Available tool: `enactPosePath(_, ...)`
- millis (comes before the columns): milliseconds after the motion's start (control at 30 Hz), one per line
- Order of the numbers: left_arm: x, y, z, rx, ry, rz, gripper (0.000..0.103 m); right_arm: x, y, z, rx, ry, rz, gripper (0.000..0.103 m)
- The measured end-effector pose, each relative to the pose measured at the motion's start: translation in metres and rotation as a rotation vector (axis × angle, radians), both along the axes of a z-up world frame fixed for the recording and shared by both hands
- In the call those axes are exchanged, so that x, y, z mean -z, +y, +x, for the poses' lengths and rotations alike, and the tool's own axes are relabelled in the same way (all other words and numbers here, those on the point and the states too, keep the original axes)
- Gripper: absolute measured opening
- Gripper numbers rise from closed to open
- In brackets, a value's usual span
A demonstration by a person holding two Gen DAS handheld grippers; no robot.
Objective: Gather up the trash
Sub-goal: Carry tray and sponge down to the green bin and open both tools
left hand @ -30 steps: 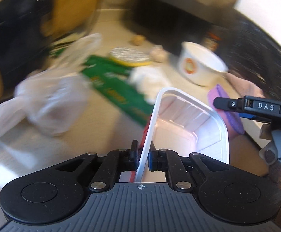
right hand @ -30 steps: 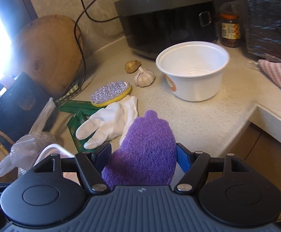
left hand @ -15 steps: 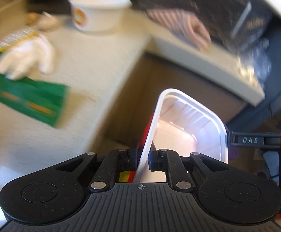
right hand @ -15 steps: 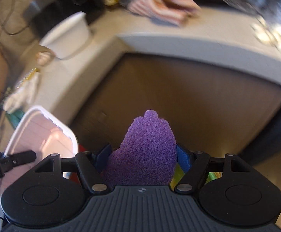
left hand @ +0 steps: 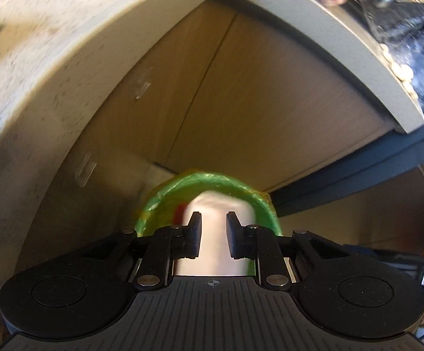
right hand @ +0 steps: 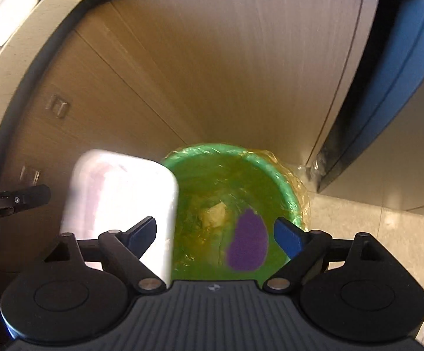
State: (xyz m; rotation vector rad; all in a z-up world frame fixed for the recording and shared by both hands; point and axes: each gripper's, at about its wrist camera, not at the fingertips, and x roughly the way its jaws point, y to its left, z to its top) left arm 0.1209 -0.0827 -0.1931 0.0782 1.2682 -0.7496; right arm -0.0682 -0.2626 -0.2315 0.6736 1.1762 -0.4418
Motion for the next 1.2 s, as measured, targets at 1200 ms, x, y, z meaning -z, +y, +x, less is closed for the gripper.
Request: enactPosePath(1200, -0.003, 0.033, -0.043, 0.258, 0.07, 0.145, 0.021, -0.001, 0.083, 0.037, -0.149, 0.14, -0.037, 0.096)
